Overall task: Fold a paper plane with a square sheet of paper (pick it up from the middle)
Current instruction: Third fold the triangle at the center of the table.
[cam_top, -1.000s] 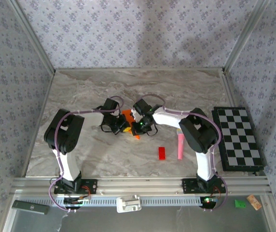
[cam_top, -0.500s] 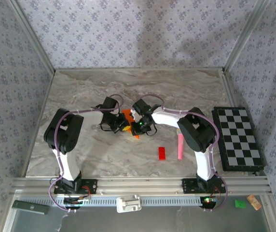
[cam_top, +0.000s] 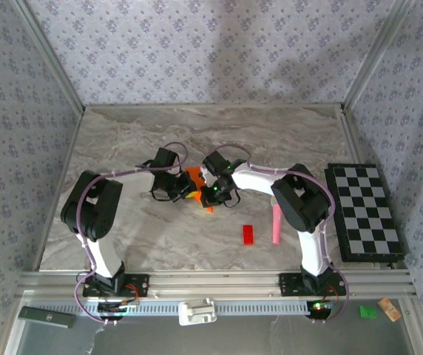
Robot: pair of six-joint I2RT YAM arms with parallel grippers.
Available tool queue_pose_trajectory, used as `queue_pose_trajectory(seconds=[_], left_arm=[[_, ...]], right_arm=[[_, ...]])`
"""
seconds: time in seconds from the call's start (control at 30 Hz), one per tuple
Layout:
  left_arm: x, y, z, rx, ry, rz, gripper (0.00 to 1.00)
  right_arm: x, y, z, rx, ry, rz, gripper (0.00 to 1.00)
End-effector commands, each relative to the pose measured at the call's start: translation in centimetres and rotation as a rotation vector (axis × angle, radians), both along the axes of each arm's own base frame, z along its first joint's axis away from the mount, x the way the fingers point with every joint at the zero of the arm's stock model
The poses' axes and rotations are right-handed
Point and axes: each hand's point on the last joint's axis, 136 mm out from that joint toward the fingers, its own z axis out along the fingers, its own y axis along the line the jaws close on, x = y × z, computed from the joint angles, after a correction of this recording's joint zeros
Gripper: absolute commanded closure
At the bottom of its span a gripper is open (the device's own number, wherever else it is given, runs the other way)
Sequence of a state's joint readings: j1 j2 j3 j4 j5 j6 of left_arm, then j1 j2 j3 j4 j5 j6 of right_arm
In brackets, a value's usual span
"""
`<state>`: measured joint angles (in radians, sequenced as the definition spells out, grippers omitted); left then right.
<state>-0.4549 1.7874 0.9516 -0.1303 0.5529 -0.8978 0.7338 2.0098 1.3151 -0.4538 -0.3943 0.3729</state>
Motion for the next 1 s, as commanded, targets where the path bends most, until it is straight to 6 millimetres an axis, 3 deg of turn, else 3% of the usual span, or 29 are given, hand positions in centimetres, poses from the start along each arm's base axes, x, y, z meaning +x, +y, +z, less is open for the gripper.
queue_pose_trajectory(seconds=[0.0, 0.23, 0.57, 0.83, 0.97], left_arm=[[-0.1, -0.4, -0.5, 0.023, -0.006, -0.036, 0.94], [-0.8, 1.5, -2.5, 0.133, 0.023, -0.002, 0.97], [-1.2, 2.5, -3.9, 0.19, 0.05, 0.017, 0.99], [-1.4, 2.7, -4.2, 0.198, 0.055, 0.014, 1.0], [-1.3, 2.6, -4.2, 0.193, 0.051, 0.014, 1.0]], right_arm=[[-1.0, -1.4, -2.1, -0.086, 0.052, -0.002, 1.0], [-1.2, -1.7, -2.5, -0.107, 0.066, -0.012, 1.0], [-1.1, -1.6, -2.6, -0.108, 0.075, -0.032, 1.0], [1.5, 1.3, 3.8, 0.069, -0.044, -0.037, 1.0], [2.0, 1.4, 3.7, 0.063, -0.056, -0.041, 1.0]])
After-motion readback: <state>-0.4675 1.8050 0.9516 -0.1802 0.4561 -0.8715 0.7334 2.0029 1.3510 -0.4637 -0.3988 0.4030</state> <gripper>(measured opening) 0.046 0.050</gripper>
